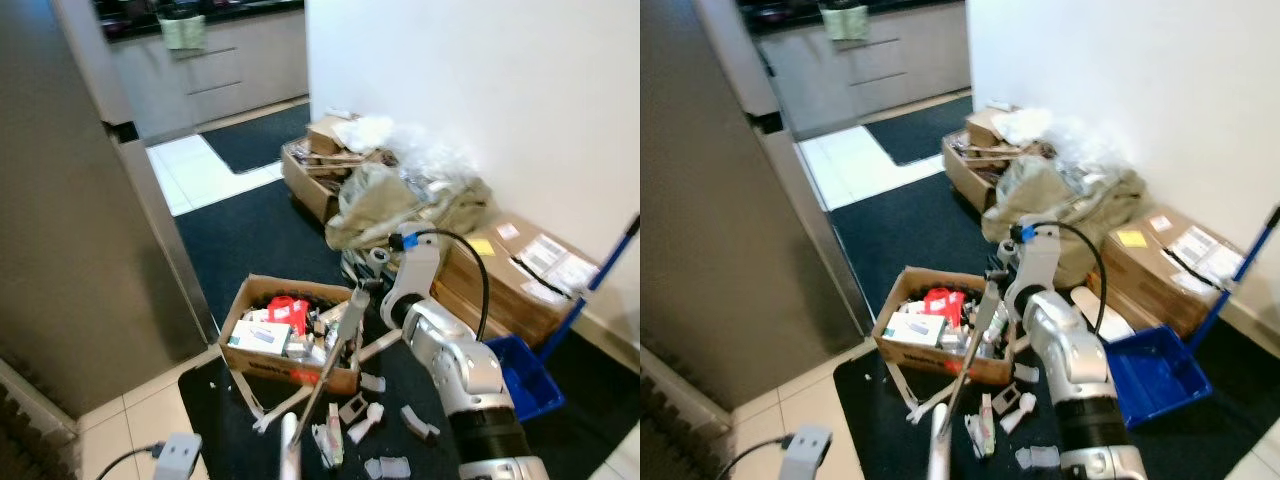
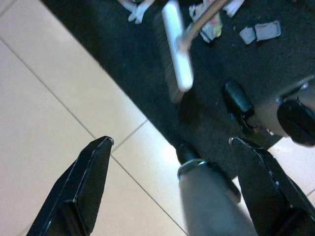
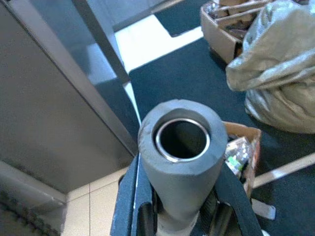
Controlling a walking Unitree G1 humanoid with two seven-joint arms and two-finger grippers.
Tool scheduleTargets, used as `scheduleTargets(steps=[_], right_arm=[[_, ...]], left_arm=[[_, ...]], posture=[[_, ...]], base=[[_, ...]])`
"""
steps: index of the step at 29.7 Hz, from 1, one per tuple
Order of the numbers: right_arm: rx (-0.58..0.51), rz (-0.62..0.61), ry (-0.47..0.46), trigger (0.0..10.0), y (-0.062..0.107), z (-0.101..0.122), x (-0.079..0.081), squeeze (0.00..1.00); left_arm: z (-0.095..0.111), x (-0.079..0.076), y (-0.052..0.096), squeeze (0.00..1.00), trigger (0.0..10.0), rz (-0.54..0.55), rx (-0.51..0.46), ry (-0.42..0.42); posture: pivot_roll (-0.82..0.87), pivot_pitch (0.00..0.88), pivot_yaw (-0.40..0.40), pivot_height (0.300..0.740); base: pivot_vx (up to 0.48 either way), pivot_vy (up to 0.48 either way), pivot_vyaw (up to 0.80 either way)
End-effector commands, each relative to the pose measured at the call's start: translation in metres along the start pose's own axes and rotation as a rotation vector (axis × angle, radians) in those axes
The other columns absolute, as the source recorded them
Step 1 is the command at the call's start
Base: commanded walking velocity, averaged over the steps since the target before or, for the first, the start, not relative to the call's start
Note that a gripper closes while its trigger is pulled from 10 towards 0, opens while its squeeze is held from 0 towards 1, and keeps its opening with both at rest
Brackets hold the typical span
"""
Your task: Sweep floor
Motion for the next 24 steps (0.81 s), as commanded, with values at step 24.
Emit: scheduleTargets(steps=[24], right_arm=[[0.108,0.349,0.026,0.0,0.001,-0.016,0.069,0.00]], left_arm=[[-0.031,0.014,0.008,0.00,10.0,0.094,0.106,0.033]], posture=[[-0.14,0.000,0.070,0.740]], base=[[0.000,-0.183,-0.41]])
Point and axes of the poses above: a point about 5 cm out from each wrist's last joint towards the gripper, its own y axis pointing back from the gripper into the wrist, its own z axis along the axis of the wrist's last joint, x = y × z, the point moved 5 cm from there along -y, pointing out of the wrist towards the gripper, and after that the axes turned 15 degrees about -y, right-handed, at the moved point
